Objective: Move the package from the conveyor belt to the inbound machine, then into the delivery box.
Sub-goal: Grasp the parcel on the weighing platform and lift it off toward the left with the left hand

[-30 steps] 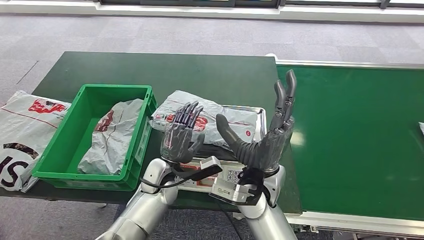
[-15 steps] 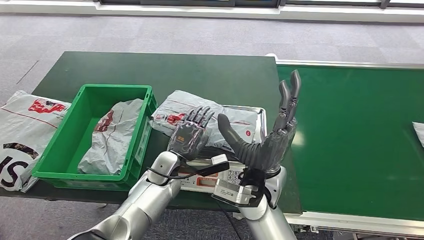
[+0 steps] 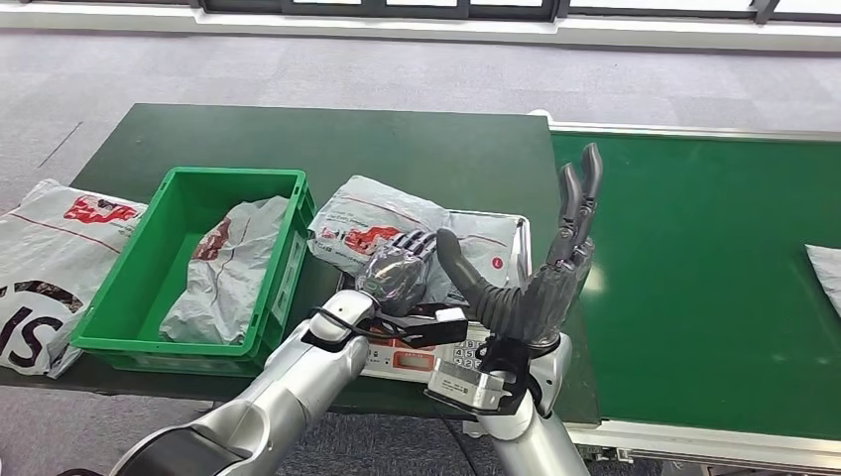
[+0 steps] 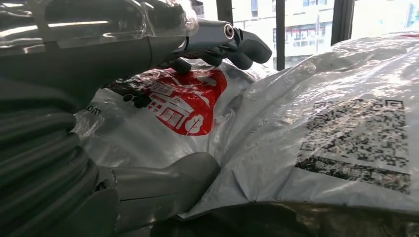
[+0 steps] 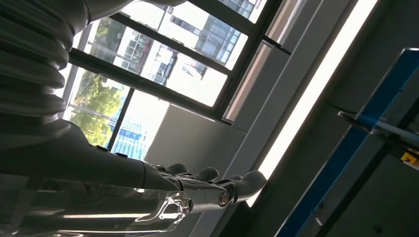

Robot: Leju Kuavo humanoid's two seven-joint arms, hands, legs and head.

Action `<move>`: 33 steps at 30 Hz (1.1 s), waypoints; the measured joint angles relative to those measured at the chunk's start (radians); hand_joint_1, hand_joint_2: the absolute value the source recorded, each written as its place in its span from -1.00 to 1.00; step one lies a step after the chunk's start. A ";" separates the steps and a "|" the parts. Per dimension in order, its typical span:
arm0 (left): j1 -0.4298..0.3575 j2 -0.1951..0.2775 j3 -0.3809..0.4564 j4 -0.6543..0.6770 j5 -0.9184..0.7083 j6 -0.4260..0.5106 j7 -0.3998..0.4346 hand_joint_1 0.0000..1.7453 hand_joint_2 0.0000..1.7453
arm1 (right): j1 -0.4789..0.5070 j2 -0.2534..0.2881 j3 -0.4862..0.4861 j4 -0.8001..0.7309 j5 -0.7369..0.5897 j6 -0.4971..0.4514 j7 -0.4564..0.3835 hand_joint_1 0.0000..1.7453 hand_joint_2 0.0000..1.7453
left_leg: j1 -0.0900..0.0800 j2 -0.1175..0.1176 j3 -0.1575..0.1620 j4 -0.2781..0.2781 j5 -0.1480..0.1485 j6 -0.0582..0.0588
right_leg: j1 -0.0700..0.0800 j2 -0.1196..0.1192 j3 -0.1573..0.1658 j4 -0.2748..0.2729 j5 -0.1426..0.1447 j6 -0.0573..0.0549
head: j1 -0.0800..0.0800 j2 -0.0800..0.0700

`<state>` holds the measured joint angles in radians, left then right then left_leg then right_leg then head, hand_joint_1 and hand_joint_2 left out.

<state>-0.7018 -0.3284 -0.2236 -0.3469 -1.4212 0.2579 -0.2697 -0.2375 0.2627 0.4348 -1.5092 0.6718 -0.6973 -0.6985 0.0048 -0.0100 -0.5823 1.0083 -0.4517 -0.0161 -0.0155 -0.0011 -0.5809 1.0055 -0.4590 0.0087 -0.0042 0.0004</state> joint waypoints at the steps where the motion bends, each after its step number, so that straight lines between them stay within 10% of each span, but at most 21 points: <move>1: -0.003 0.000 0.000 0.003 0.008 -0.022 -0.009 -1.00 1.00 | 0.001 0.000 0.000 0.000 0.000 0.000 0.000 -1.00 1.00 | 0.000 0.000 0.001 0.000 0.000 0.000 | 0.000 0.000 0.001 0.000 0.000 0.000 | 0.000 0.000; 4: -0.014 0.000 0.001 0.010 0.037 -0.114 -0.041 -0.86 1.00 | 0.004 -0.001 -0.001 -0.001 -0.003 0.000 0.000 -1.00 1.00 | 0.000 -0.001 0.004 0.000 0.000 0.000 | 0.000 -0.001 0.005 0.000 0.000 0.000 | 0.000 0.000; 8: -0.029 0.001 0.001 0.019 0.054 -0.218 -0.080 1.00 1.00 | 0.006 -0.005 -0.003 -0.001 -0.008 0.000 0.000 -1.00 1.00 | 0.000 -0.002 0.010 0.000 -0.002 0.002 | 0.000 -0.003 0.012 0.000 -0.003 0.001 | 0.000 0.000; 26: -0.034 0.001 0.002 0.023 0.084 -0.219 -0.121 1.00 1.00 | 0.007 -0.008 -0.015 -0.001 -0.010 0.000 0.000 -1.00 1.00 | 0.000 -0.003 0.013 0.000 -0.004 0.002 | 0.000 -0.003 0.015 -0.001 -0.004 0.001 | 0.000 0.000; 33: -0.020 0.002 0.016 0.023 0.044 -0.024 -0.042 1.00 1.00 | 0.010 -0.009 -0.017 -0.001 -0.001 0.000 0.000 -1.00 1.00 | 0.000 -0.002 0.013 0.000 -0.004 0.001 | 0.000 -0.002 0.014 -0.001 -0.005 0.001 | 0.000 0.000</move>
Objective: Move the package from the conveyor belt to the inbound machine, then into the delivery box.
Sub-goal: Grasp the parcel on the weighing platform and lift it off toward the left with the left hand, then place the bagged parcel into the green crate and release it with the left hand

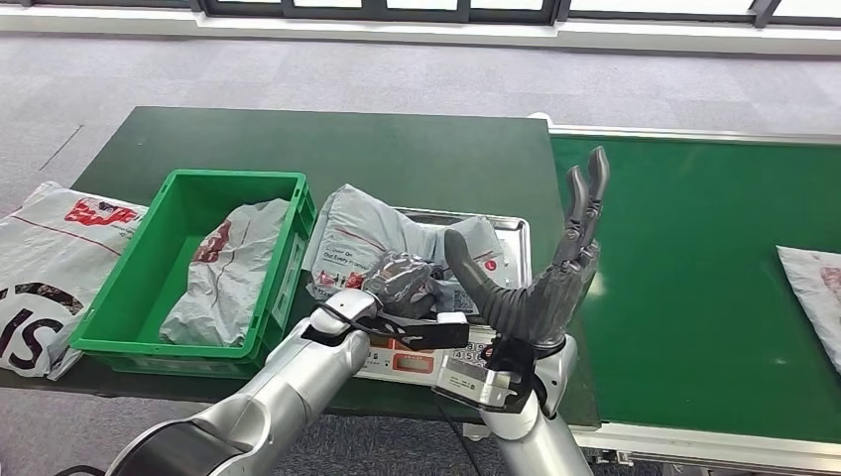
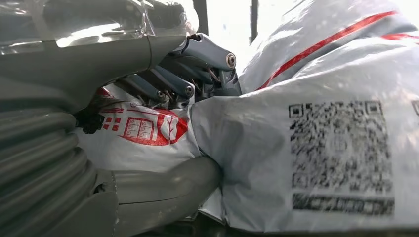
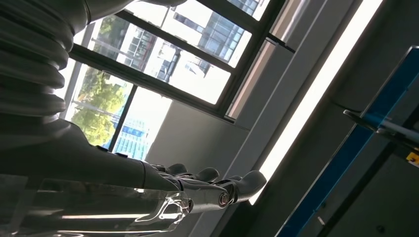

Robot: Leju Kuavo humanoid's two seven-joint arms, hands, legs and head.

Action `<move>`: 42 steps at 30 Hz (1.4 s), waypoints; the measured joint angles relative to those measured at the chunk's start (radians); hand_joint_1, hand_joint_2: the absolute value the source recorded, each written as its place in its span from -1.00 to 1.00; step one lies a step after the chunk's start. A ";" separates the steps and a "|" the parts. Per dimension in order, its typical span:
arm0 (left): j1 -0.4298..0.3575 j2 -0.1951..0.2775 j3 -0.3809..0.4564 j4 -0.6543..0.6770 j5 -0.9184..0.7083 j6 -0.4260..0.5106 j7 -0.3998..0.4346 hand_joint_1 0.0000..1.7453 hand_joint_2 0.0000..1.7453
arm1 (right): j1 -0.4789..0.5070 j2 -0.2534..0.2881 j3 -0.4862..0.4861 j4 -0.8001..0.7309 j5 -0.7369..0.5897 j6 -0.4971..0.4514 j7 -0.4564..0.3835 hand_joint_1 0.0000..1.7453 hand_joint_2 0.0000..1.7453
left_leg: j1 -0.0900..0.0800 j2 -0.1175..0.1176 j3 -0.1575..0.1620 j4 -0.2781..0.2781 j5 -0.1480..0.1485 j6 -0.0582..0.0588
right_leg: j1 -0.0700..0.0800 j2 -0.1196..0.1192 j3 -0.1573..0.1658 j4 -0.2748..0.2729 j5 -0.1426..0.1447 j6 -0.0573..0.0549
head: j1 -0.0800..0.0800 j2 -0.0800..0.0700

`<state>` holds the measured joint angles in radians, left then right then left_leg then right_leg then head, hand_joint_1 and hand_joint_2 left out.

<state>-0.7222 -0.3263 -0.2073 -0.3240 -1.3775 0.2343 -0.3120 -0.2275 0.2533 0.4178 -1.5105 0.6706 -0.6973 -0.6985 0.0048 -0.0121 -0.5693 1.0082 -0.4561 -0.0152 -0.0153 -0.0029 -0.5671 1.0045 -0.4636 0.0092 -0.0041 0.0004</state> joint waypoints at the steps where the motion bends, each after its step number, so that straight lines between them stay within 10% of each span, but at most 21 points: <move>1: 0.003 0.002 -0.002 0.000 -0.032 0.059 0.053 1.00 1.00 | 0.002 0.000 -0.001 -0.001 0.003 0.000 0.000 -1.00 1.00 | 0.000 0.000 0.000 0.000 0.000 0.000 | 0.000 0.000 0.000 0.000 0.000 0.000 | 0.000 0.000; 7: 0.003 0.070 -0.177 -0.010 -0.114 0.421 0.668 1.00 1.00 | 0.017 0.000 -0.012 -0.008 0.015 0.000 0.000 -1.00 1.00 | 0.000 0.008 -0.004 0.000 0.001 -0.002 | 0.002 0.007 -0.008 0.000 0.003 -0.003 | 0.000 0.000; 11: -0.013 0.147 -0.316 -0.044 -0.114 0.460 0.846 1.00 1.00 | 0.021 0.000 -0.015 -0.011 0.019 0.000 0.000 -1.00 1.00 | 0.001 0.005 -0.007 0.000 0.004 -0.004 | 0.004 0.005 -0.010 0.001 0.003 -0.003 | 0.000 0.000; 25: -0.036 0.260 -0.474 -0.068 -0.113 0.460 0.953 1.00 1.00 | 0.025 0.000 -0.017 -0.016 0.026 0.000 0.000 -1.00 1.00 | 0.001 0.006 -0.012 0.000 0.004 -0.005 | 0.004 0.007 -0.015 0.001 0.004 -0.004 | 0.000 0.000; 42: -0.063 0.301 -0.445 0.024 -0.089 0.460 0.896 1.00 1.00 | 0.055 -0.006 -0.023 -0.055 0.023 0.000 0.000 -1.00 1.00 | 0.002 0.008 -0.012 0.000 0.004 -0.006 | 0.005 0.008 -0.017 0.001 0.005 -0.005 | 0.000 0.000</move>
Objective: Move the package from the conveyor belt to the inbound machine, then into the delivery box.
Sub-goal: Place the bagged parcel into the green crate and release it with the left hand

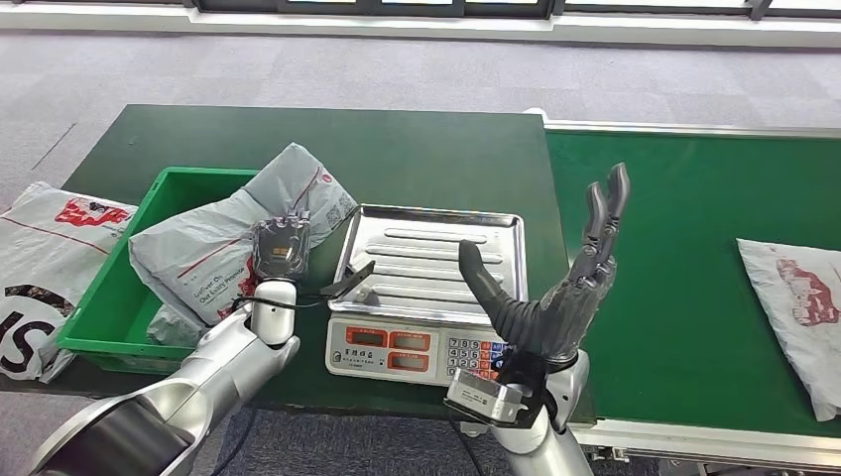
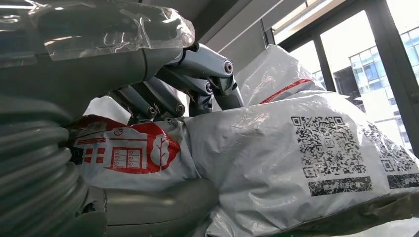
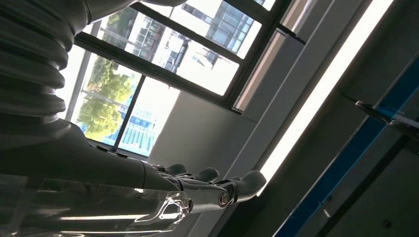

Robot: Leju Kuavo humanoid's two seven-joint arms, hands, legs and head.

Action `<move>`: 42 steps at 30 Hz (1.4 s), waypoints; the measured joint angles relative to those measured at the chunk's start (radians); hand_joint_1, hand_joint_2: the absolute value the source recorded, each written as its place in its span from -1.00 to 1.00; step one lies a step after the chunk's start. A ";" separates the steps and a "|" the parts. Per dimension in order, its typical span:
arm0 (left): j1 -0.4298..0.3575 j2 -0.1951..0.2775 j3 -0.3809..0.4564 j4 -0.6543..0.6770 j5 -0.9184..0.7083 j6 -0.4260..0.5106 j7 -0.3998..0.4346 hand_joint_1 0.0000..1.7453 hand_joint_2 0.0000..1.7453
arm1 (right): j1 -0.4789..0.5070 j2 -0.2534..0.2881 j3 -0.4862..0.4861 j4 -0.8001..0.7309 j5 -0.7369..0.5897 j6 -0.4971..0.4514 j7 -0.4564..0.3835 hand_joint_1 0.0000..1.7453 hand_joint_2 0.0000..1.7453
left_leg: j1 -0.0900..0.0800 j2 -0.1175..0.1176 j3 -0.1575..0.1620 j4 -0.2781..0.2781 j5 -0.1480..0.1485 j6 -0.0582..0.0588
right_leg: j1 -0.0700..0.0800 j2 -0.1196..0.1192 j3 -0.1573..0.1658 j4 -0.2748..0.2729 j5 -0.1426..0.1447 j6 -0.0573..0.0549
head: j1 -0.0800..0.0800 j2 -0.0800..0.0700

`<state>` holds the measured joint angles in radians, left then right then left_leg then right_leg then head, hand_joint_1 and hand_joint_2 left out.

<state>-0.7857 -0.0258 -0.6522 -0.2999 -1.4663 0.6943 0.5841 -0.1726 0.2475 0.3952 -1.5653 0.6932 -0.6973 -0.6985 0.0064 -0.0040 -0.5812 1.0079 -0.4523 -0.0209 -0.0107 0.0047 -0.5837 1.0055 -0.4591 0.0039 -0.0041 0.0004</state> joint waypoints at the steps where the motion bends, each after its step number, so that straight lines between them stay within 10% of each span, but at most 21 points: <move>1: 0.000 0.001 0.004 0.001 0.000 0.000 -0.003 1.00 1.00 | 0.000 0.000 0.000 0.000 -0.001 0.000 0.000 -1.00 1.00 | 0.000 0.000 0.000 0.000 0.000 0.000 | 0.000 0.000 0.000 0.000 0.000 0.000 | 0.000 0.000; 31: 0.091 0.070 0.373 -0.349 -0.024 0.000 -0.064 1.00 1.00 | 0.028 -0.001 -0.025 -0.029 0.018 0.000 0.000 -1.00 1.00 | 0.000 0.000 -0.002 0.000 0.001 -0.001 | 0.000 0.000 -0.002 0.000 0.000 0.000 | 0.000 0.000; 32: 0.090 0.070 0.382 -0.341 -0.024 0.000 -0.072 0.89 1.00 | 0.028 -0.001 -0.025 -0.029 0.018 0.000 0.000 -1.00 1.00 | 0.000 0.000 -0.002 0.000 0.001 -0.001 | 0.000 0.000 -0.002 0.000 0.000 0.000 | 0.000 0.000; 36: 0.081 0.066 0.419 -0.297 -0.024 0.000 -0.106 -0.99 1.00 | 0.028 -0.001 -0.025 -0.033 0.018 0.000 0.000 -1.00 1.00 | 0.000 0.000 -0.002 0.000 0.001 -0.001 | 0.000 0.000 -0.002 0.000 0.000 0.000 | 0.000 0.000; 40: 0.059 0.053 0.466 -0.190 -0.018 0.000 -0.145 -1.00 -1.00 | 0.029 -0.001 -0.025 -0.036 0.017 0.000 0.000 -1.00 1.00 | 0.000 0.000 -0.002 0.000 0.001 -0.001 | 0.000 0.000 -0.002 0.000 0.000 0.000 | 0.000 0.000; 42: 0.058 0.047 0.492 -0.149 -0.015 0.000 -0.149 -1.00 -1.00 | 0.030 -0.001 -0.025 -0.038 0.018 0.000 0.000 -1.00 1.00 | 0.000 0.000 -0.002 0.000 0.001 -0.001 | 0.000 0.000 -0.002 0.000 0.000 0.000 | 0.000 0.000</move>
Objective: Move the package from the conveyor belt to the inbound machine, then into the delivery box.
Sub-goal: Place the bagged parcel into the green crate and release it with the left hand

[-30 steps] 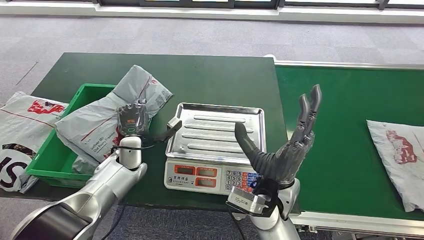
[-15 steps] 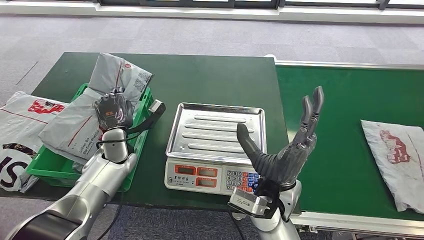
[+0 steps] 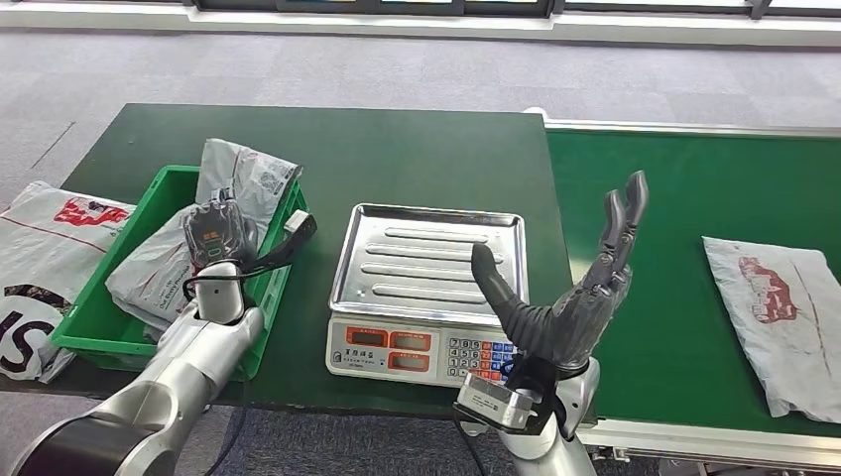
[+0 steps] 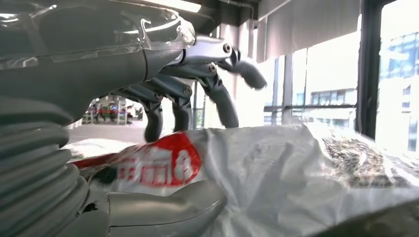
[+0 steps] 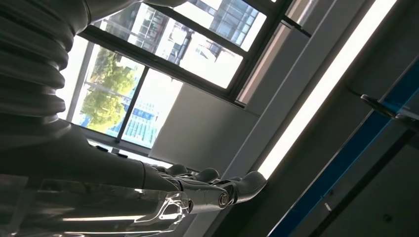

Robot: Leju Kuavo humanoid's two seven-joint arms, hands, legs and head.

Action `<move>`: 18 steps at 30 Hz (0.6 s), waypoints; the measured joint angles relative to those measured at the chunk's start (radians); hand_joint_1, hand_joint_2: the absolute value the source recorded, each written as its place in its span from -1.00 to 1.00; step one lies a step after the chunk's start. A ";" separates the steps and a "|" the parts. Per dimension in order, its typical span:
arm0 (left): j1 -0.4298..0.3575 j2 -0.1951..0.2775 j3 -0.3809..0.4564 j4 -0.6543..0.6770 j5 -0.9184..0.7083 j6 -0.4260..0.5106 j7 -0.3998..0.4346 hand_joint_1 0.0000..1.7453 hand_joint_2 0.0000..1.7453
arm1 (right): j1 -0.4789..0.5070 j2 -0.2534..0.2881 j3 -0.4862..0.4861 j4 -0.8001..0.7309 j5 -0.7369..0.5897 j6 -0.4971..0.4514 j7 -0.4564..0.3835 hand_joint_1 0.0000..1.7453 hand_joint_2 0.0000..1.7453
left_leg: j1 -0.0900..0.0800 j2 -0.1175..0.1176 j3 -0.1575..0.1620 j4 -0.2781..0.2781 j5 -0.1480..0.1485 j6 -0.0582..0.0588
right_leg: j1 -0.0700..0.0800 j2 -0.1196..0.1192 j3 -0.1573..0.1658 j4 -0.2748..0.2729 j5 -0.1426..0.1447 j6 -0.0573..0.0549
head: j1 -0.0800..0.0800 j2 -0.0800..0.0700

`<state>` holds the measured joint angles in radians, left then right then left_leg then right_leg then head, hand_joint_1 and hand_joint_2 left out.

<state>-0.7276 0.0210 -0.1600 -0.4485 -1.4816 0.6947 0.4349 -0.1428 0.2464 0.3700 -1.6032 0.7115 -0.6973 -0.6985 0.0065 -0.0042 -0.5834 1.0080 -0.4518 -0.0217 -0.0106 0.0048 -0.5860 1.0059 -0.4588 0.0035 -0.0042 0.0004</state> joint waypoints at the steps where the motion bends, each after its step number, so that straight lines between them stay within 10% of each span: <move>1: 0.000 -0.003 0.011 0.015 0.001 0.000 0.000 -1.00 -1.00 | 0.000 0.000 0.000 -0.001 0.001 0.000 0.000 -1.00 1.00 | 0.000 0.000 0.000 0.000 0.000 0.000 | 0.000 0.000 0.000 0.000 0.000 0.000 | 0.000 0.000; 14: 0.011 -0.020 0.142 0.036 0.001 0.000 -0.024 -1.00 -1.00 | 0.005 -0.004 -0.001 0.000 0.001 0.000 0.000 -1.00 1.00 | 0.000 0.000 0.000 0.000 0.000 -0.001 | 0.000 0.000 0.000 0.000 0.000 -0.001 | 0.000 0.000; 18: 0.068 -0.053 0.284 -0.139 0.020 0.001 -0.258 -1.00 -1.00 | 0.002 -0.003 -0.037 0.024 0.028 0.000 0.000 -1.00 1.00 | 0.000 0.001 0.000 0.000 0.001 -0.001 | 0.000 0.001 -0.001 0.000 0.001 -0.001 | 0.000 0.000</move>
<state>-0.6593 -0.0322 0.1236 -0.5876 -1.4616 0.6953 0.1773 -0.1408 0.2435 0.3330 -1.5795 0.7391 -0.6973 -0.6985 0.0067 -0.0030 -0.5839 1.0080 -0.4511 -0.0226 -0.0103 0.0060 -0.5874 1.0059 -0.4582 0.0027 -0.0041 0.0004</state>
